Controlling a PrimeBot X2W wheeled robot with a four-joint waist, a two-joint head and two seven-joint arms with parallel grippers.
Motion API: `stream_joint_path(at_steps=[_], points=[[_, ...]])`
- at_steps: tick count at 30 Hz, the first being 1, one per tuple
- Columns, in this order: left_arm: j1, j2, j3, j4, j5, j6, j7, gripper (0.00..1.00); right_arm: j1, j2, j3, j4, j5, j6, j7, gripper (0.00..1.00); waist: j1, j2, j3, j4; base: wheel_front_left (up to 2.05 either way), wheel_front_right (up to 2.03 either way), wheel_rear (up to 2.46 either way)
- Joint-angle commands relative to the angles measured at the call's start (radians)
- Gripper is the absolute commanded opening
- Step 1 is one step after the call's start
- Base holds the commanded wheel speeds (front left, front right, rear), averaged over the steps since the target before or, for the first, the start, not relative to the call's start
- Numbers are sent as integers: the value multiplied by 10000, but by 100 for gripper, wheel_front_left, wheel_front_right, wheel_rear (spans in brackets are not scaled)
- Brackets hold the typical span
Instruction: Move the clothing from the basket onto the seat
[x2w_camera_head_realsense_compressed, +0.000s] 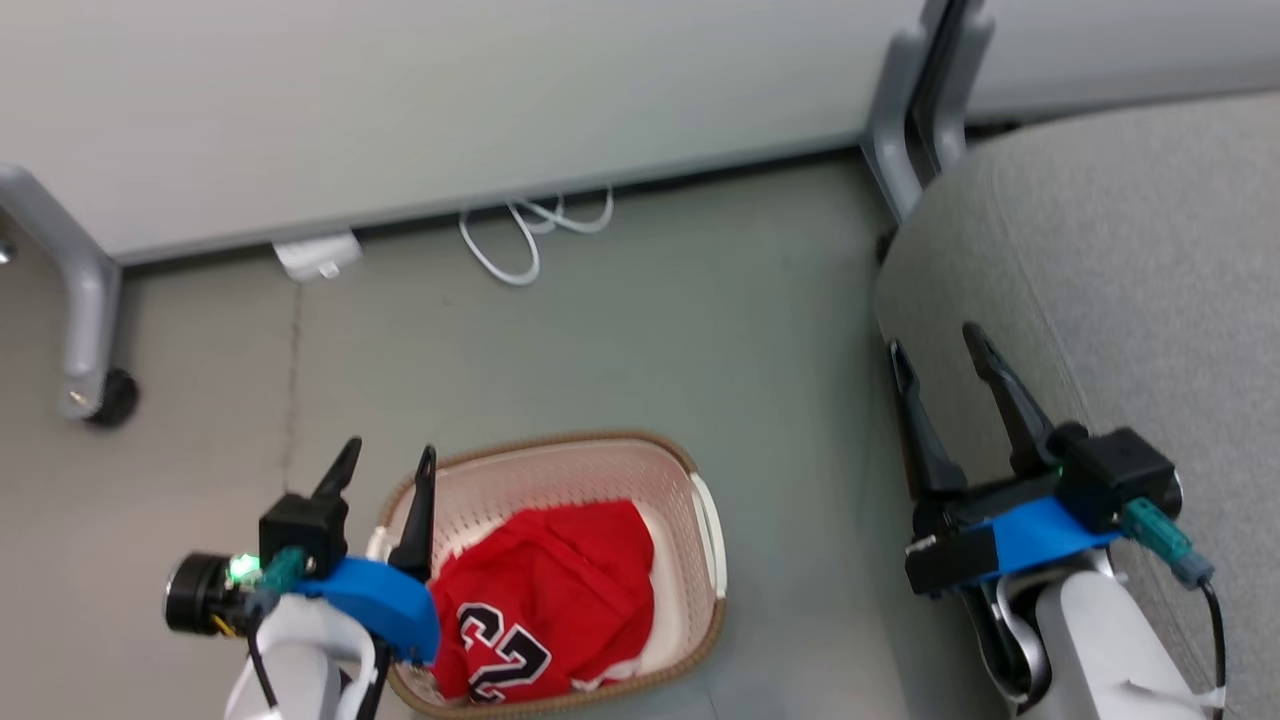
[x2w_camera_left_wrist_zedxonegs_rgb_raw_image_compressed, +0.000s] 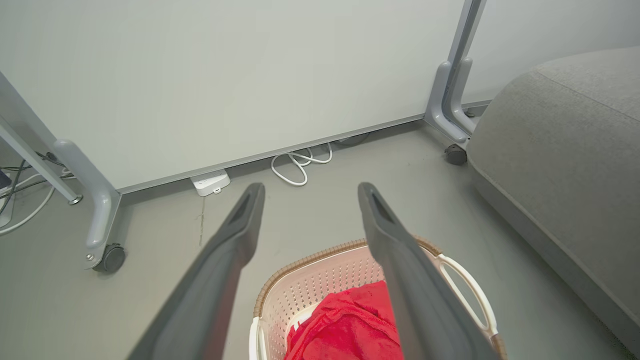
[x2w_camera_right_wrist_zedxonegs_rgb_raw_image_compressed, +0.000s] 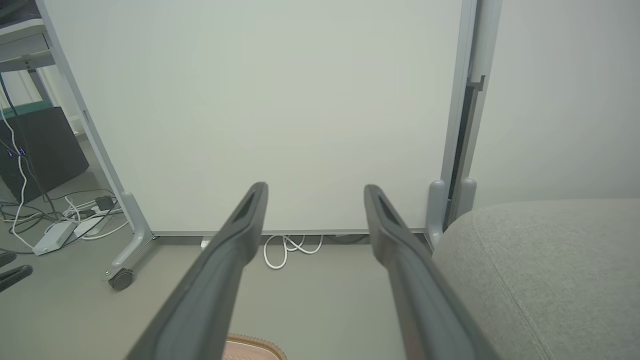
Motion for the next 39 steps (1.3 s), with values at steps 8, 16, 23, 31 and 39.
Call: stream_joint_path(at_steps=[8, 16, 23, 31, 39], points=[[-2151, 934, -772, 1527, 33, -209, 1162, 100, -1413, -18, 553, -697, 627, 1, -46, 100, -1, 0, 3982, -2054, 0, 0, 0], [-3317, 1925, -2349, 2698, -755, -212, 2797, 100, -1957, -12, 1051, -1069, 1369, 2, -47, 100, -1, 0, 5618, -2999, 0, 0, 0], [-3685, 3090, -3901, 2690, -1971, -214, 4210, 100, -2169, -12, 1363, -1269, 1970, 2, -48, 100, -1, 0, 6231, -3434, 0, 0, 0], [-3827, 3786, -4078, 2697, -2852, 17, 5220, 100, -2313, -17, 1671, -1507, 2397, 2, -48, 100, -1, 0, 6803, -3867, 0, 0, 0], [-4156, 3929, -4244, 3180, -2142, 1447, 5271, 100, -2321, -17, 1655, -1630, 2454, 1, -49, 100, -1, 0, 7144, -4133, 0, 0, 0]])
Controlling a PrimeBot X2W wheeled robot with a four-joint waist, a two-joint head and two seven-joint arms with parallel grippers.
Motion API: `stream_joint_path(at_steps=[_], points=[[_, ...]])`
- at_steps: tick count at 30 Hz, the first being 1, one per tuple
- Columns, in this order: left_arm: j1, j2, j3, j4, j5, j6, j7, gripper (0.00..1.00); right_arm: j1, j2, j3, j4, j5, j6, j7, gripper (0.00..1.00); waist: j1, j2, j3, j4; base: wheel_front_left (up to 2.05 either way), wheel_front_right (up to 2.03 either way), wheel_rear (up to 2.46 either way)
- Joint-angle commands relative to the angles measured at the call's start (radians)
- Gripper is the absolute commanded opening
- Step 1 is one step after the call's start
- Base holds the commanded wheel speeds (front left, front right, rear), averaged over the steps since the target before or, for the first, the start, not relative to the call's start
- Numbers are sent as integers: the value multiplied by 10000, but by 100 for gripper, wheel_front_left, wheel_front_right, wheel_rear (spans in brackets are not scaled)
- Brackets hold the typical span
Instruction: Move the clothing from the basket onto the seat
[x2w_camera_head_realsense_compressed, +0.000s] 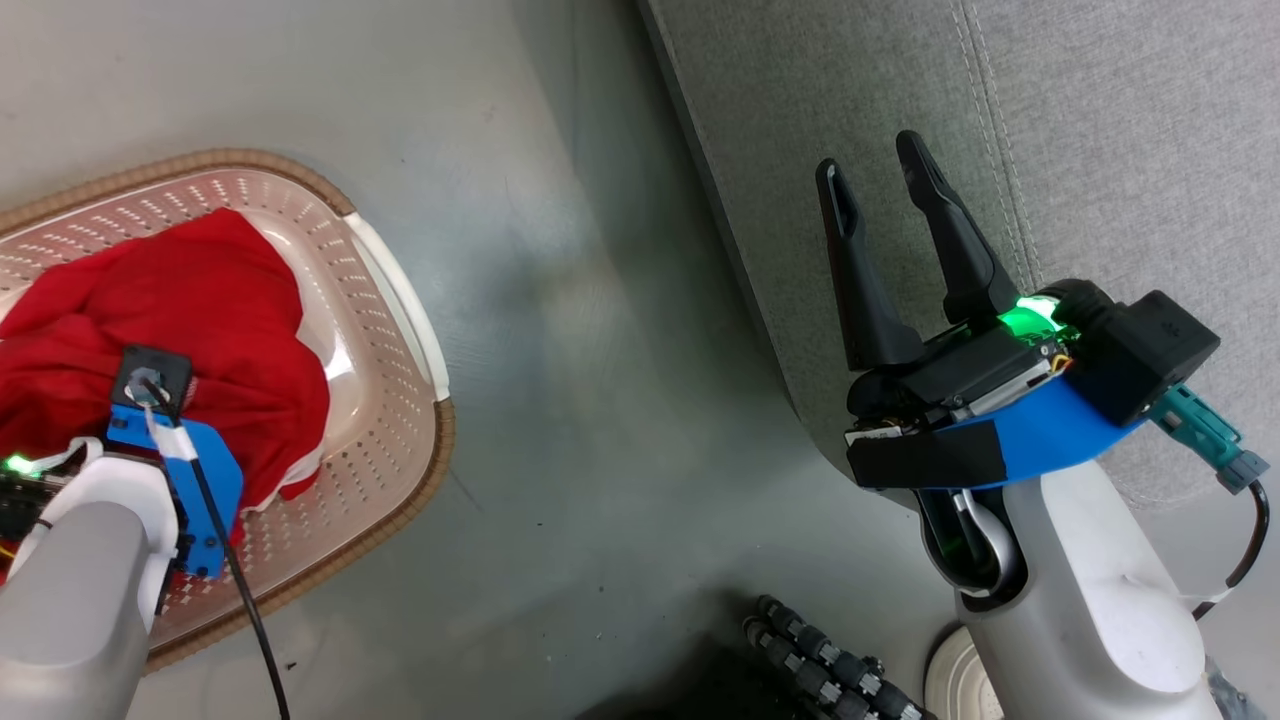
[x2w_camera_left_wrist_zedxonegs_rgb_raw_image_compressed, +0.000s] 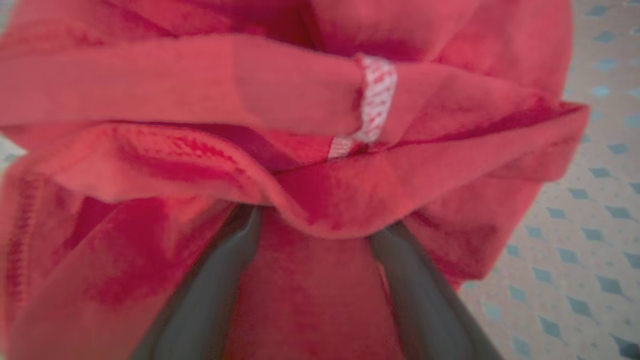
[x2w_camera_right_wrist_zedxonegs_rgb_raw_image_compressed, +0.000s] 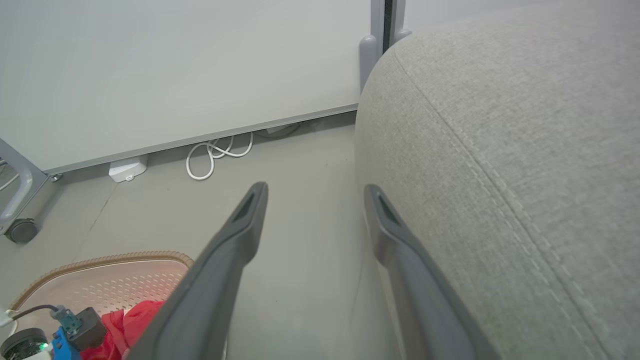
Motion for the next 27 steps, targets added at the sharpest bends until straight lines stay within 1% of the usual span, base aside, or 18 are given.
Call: stream_joint_path(at_steps=[1, 3, 7, 8, 10, 11, 12, 21, 25, 27], points=[[-190, 90, -51, 85, 110, 132, 66, 100, -135, -4, 0, -47, 14, 1, -37, 100, -1, 0, 66, -44, 0, 0, 0], [-271, 10, -153, 204, 219, 304, 134, 100, -125, -4, -1, -68, 36, 1, -37, 100, -1, 0, 125, -38, 0, 0, 0], [-440, -145, -306, 463, 303, 326, 295, 100, -37, -4, -44, -92, 32, 1, -37, 100, -1, 0, 217, 31, 0, 0, 0], [-490, -190, -345, 506, 322, 299, 276, 93, -16, -4, -63, -104, 28, 1, -37, 100, -1, 0, 241, 49, 0, 0, 0], [-622, -240, -417, 547, 372, 250, 75, 21, 10, -4, -88, -120, 32, 1, -37, 100, -1, 0, 288, 79, 0, 0, 0], [-657, -271, -415, 598, 319, 233, 7, 0, 17, -4, -103, -129, 30, 1, -37, 100, -1, 0, 306, 94, 0, 0, 0], [-720, -336, -381, 705, 230, 159, -87, 0, 28, -4, -129, -134, 19, 1, -37, 100, -1, 0, 333, 116, 0, 0, 0], [-1022, -515, -284, 1169, -36, -43, -656, 0, -180, -4, -38, -18, 84, 1, -37, 100, -1, 0, 279, 116, 0, 0, 0], [-945, -870, -227, 1345, -270, -118, -1069, 0, -254, -4, -126, 105, -105, 1, -38, 100, -1, 0, -132, 325, 0, 0, 0], [-848, -1146, -249, 1457, -368, -181, -1299, 0, -249, -7, -215, 198, -221, 2, -38, 100, -1, 0, -492, 516, 0, 0, 0]])
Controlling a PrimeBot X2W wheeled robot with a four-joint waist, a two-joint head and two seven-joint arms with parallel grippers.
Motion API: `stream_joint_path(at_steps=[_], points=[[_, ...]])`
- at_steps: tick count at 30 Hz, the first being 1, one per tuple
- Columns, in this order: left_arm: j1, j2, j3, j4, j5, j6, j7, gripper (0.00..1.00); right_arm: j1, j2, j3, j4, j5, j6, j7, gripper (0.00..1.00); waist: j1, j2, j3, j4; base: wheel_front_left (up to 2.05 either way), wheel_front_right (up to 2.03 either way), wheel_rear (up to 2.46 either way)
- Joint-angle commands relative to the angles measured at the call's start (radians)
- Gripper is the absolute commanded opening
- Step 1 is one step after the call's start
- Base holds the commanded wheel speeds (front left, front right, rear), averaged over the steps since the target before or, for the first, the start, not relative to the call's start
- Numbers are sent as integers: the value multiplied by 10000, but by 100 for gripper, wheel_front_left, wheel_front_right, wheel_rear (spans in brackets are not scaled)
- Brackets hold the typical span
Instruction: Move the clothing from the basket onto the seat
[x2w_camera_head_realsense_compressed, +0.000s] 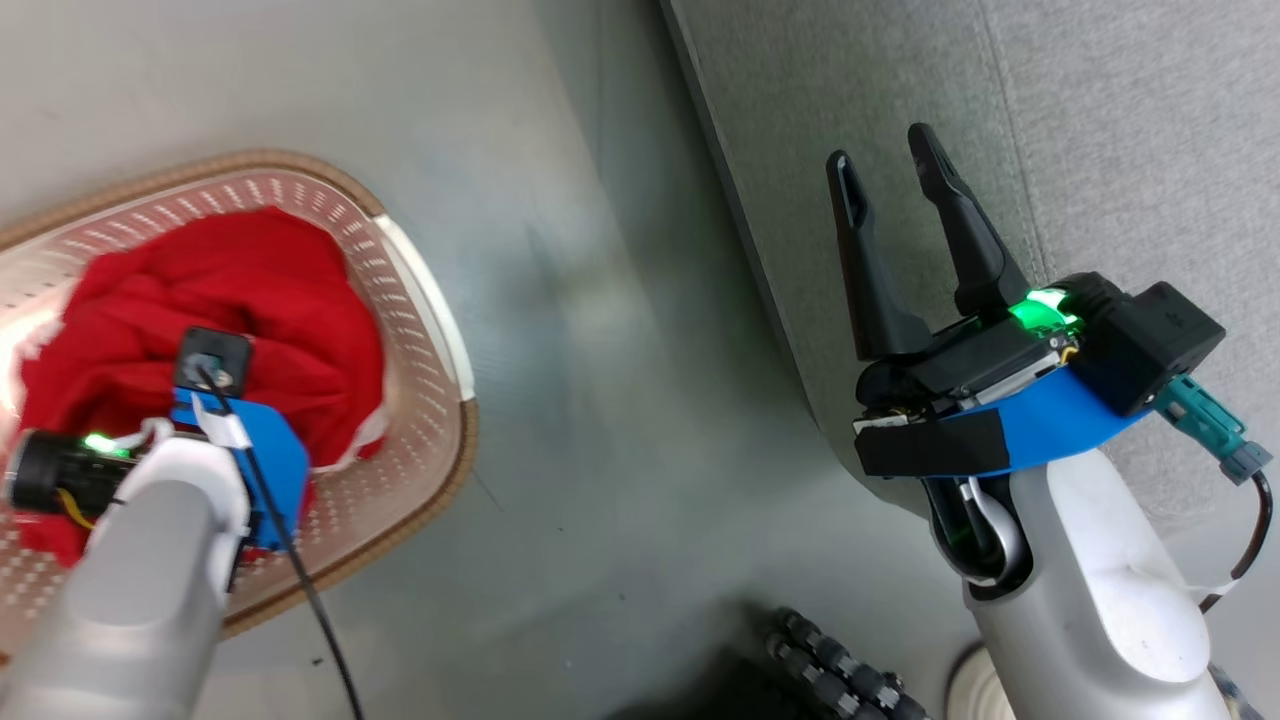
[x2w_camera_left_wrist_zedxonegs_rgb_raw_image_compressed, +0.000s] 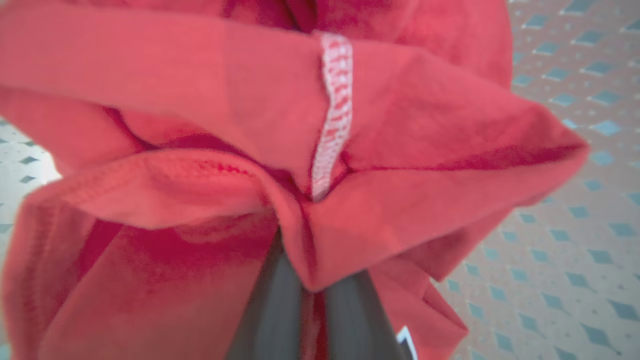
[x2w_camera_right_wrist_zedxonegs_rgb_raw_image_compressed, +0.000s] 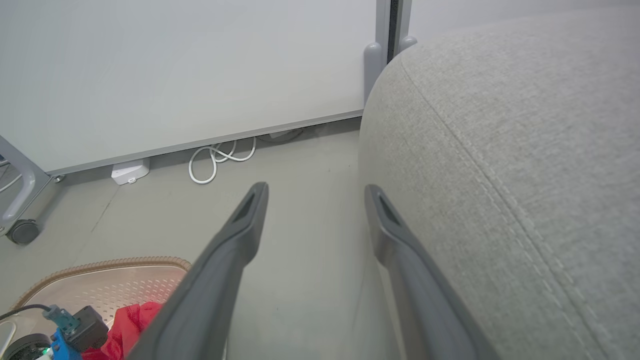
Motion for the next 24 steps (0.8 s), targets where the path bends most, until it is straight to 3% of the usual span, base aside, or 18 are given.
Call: stream_joint_path(at_steps=[1, 15, 24], points=[[14, -149, 35, 63, -102, -55, -172, 0, -124, -12, -89, 57, -97, 1, -38, 100, 0, 0, -518, 327, 0, 0, 0], [946, -2475, -351, 811, -734, -1178, -3057, 0, 1122, -23, -985, 1041, -1676, 1, -38, 100, 0, 0, -4915, 2356, 0, 0, 0], [1479, -3202, -752, 422, -1384, -1529, -4425, 0, 2316, -23, -1356, 1644, -2105, 1, -8, 100, 0, 0, -7383, 3314, 0, 0, 0]])
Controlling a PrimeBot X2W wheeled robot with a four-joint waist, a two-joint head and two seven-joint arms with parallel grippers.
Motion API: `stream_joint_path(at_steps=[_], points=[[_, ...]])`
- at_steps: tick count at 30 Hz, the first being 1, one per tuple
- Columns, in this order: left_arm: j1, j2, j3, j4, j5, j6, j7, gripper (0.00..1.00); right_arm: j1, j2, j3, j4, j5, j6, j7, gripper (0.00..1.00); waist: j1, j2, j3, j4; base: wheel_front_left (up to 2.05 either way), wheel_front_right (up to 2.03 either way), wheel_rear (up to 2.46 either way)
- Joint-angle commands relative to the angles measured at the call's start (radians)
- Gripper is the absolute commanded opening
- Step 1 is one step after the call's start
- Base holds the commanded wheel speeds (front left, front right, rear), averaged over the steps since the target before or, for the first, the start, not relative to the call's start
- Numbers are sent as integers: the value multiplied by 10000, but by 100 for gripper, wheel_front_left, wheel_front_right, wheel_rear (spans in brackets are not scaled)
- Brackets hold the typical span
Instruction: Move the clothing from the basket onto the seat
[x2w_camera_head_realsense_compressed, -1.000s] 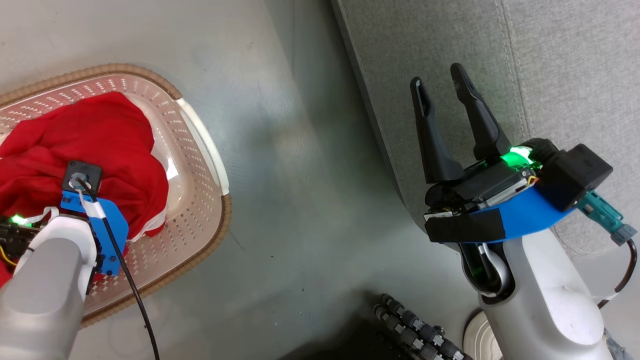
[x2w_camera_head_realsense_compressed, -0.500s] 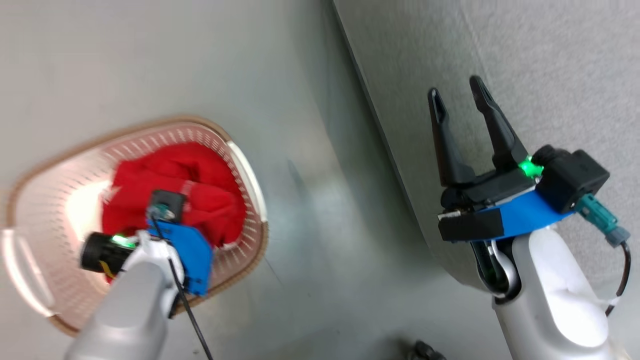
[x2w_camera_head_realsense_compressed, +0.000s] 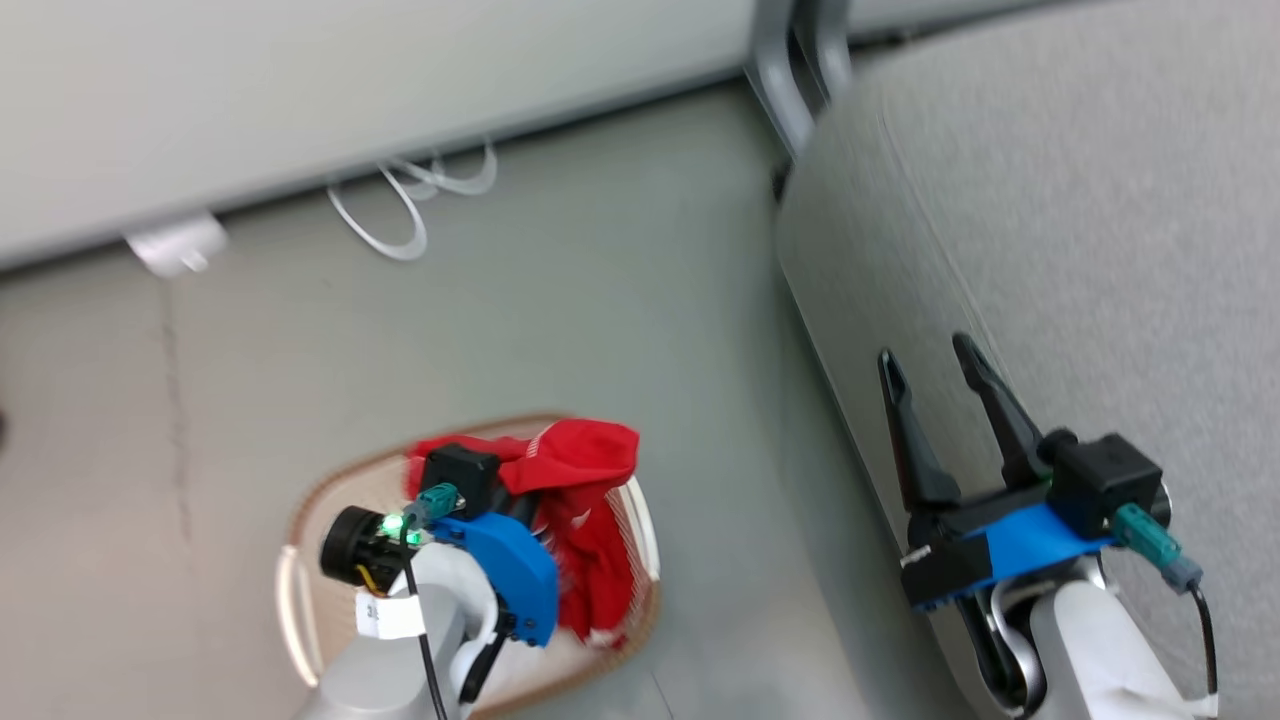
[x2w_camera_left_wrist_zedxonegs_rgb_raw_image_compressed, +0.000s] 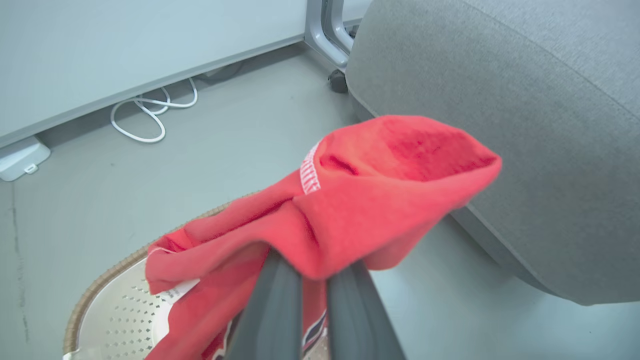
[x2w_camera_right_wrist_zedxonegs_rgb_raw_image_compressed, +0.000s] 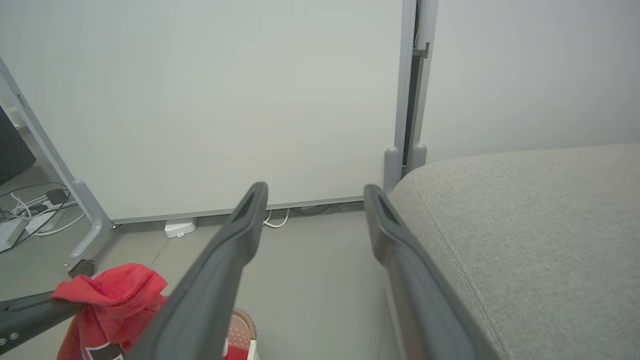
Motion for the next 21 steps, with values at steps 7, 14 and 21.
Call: stream_joint_path(at_steps=[7, 14, 21], points=[[36, -185, -564, -981, -615, -82, -243, 0, 872, -35, -125, 46, -87, 4, 221, 100, 4, -1, -2348, 1287, 0, 0, 0], [-733, -242, -1140, -1845, -1193, -62, 117, 0, 1408, -34, -78, -140, 4, 4, 479, 100, 4, -1, -2915, 1583, 0, 0, 0], [-1616, -271, -1354, -2120, -1589, -61, 669, 0, 1660, -35, 18, -254, 100, 4, 601, 100, 4, -1, -3232, 1663, 0, 0, 0]])
